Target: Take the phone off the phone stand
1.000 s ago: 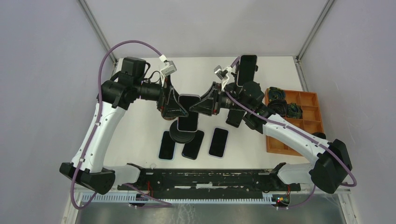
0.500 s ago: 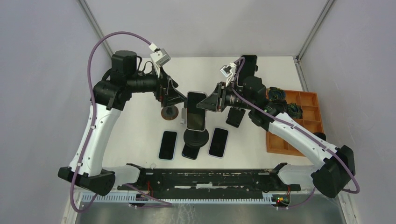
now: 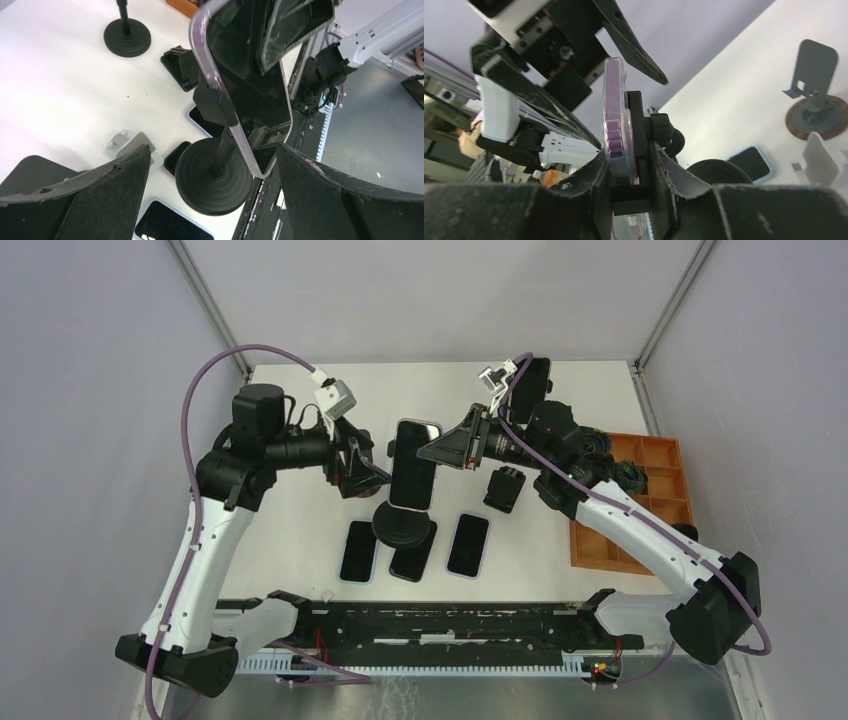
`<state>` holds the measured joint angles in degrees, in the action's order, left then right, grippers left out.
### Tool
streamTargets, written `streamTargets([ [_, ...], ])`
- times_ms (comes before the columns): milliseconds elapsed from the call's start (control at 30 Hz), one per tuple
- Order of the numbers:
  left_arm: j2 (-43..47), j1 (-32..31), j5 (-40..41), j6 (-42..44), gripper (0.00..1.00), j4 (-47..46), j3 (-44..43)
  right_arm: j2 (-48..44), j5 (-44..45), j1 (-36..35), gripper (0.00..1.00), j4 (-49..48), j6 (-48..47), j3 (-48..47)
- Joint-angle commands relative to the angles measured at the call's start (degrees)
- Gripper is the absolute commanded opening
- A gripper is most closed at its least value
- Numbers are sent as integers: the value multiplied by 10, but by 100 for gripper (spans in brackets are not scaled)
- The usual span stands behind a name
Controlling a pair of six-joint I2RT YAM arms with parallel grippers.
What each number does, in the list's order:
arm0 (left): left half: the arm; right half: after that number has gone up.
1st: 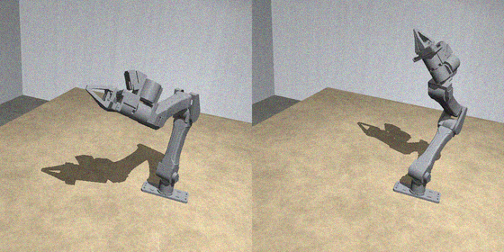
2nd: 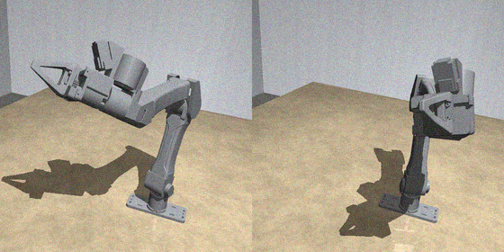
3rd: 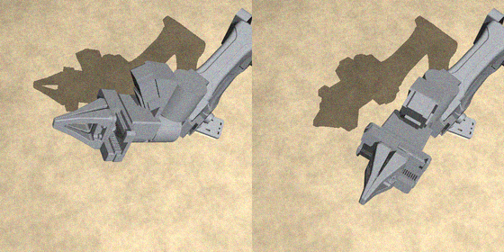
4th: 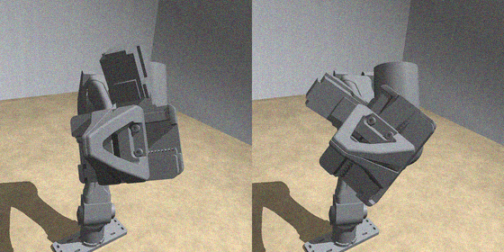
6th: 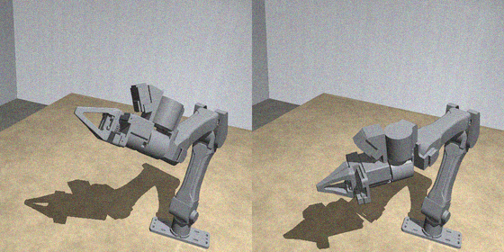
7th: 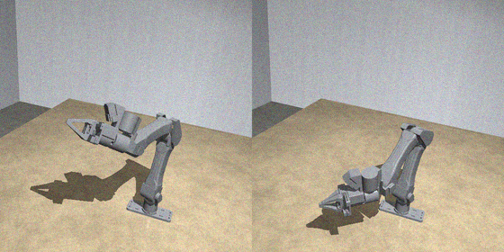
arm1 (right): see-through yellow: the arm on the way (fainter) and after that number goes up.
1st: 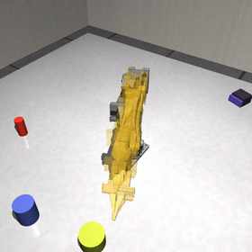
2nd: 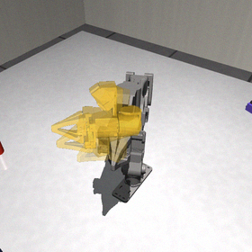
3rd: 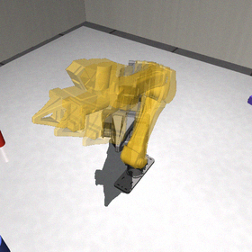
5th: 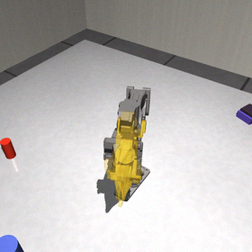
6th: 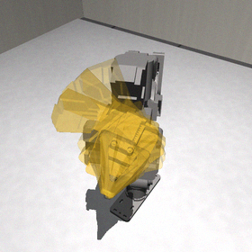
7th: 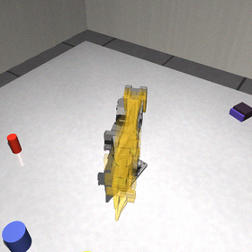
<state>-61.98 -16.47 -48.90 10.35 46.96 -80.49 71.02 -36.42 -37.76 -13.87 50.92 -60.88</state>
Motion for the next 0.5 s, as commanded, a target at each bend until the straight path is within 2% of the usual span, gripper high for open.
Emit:
streamTargets([
  [0, 28, 2, -47, 51, 100, -43, 34, -21, -22, -1, 0, -172, 88, -1],
  [467, 53, 2, -132, 292, 100, 120, 62, -35, -39, -1, 0, -250, 143, 4],
])
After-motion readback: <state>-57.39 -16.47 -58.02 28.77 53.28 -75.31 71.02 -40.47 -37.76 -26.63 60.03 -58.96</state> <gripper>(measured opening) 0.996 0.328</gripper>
